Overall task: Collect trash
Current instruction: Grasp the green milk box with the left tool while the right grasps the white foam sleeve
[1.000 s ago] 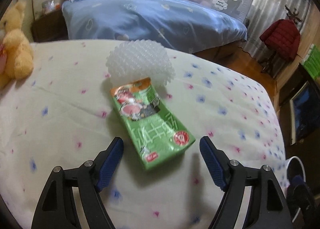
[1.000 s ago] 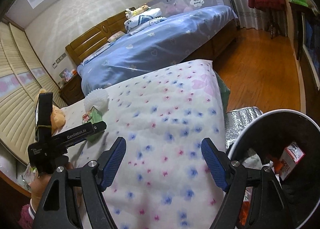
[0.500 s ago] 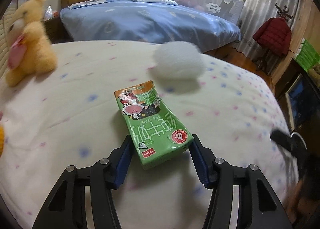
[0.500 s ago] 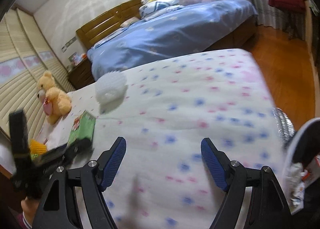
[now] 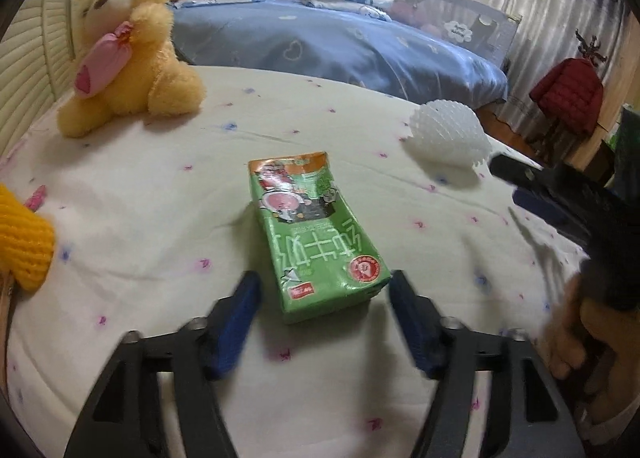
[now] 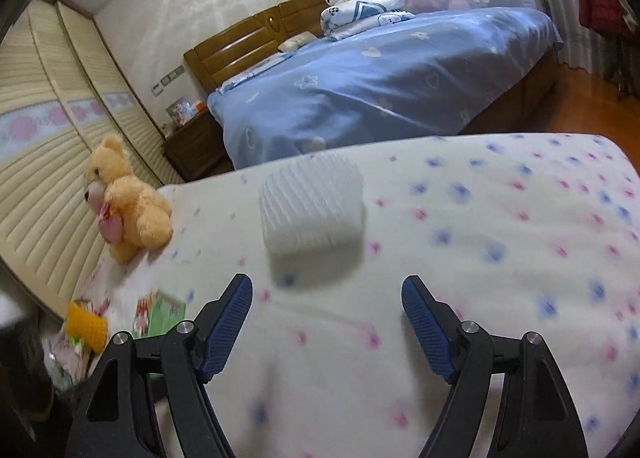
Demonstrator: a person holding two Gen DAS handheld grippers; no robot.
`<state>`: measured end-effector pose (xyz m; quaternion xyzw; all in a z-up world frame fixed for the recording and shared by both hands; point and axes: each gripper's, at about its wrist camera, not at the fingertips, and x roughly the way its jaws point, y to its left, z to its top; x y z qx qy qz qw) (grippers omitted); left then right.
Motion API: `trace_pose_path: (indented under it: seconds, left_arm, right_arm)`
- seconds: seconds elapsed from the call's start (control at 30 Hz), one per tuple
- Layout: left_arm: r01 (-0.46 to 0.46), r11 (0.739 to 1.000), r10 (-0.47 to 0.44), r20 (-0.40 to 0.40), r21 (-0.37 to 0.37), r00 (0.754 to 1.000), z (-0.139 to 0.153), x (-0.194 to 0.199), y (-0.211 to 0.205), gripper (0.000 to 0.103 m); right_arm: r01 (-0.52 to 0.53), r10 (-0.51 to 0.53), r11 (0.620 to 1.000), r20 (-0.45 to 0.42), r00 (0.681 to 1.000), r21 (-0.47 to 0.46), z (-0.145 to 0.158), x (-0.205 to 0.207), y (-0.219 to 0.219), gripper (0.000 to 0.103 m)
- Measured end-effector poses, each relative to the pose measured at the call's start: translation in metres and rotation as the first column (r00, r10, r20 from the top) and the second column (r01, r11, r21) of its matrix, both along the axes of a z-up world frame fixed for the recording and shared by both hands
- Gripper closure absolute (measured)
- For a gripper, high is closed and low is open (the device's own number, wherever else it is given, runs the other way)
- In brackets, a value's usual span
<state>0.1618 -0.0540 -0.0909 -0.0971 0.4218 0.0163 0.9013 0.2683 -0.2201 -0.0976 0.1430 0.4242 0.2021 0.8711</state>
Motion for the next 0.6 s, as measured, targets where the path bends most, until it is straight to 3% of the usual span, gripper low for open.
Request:
trace_pose_path:
  seconds: [0.2, 0.37, 0.4, 0.43, 0.47, 0.53, 0.6]
  left_arm:
    - [-0.047, 0.999, 0.047, -0.008, -0.019, 0.999, -0.002, 0.0, 0.009, 0.021]
    - [-0.054, 0.998, 0.054, -0.011, -0.021, 0.998, -0.003, 0.002, 0.009, 0.021]
    - [-0.051, 0.999, 0.051, -0.014, -0.014, 0.999, -0.003, 0.002, 0.008, 0.021]
    - [-0.049, 0.999, 0.049, -0.014, -0.009, 0.999, -0.003, 0.002, 0.007, 0.021]
    - [-0.048, 0.999, 0.048, -0.016, -0.001, 0.999, -0.002, 0.003, 0.005, 0.021]
    - [-0.048, 0.999, 0.049, -0.022, 0.014, 0.999, -0.003, 0.004, 0.002, 0.021]
    - [-0.049, 0.999, 0.05, -0.026, 0.021, 0.998, -0.003, 0.005, 0.001, 0.023]
  right_arm:
    - [0.027, -0.027, 0.998, -0.017, 1.0, 0.055, -0.006, 0.026, 0.01, 0.024]
    - [0.03, -0.03, 0.999, -0.025, 0.999, 0.04, -0.009, 0.042, 0.019, 0.029]
    - [0.034, -0.032, 0.999, -0.035, 0.999, 0.035, -0.012, 0.044, 0.02, 0.04]
    - [0.033, -0.031, 0.999, -0.045, 0.998, 0.035, -0.013, 0.046, 0.02, 0.059]
    - [0.031, -0.029, 0.999, -0.055, 0.998, 0.037, -0.015, 0.046, 0.02, 0.066]
    - [0.032, -0.03, 0.999, -0.045, 0.999, 0.04, -0.014, 0.042, 0.018, 0.075]
    - [0.024, -0.023, 0.999, -0.024, 0.999, 0.023, -0.009, 0.032, 0.016, 0.077]
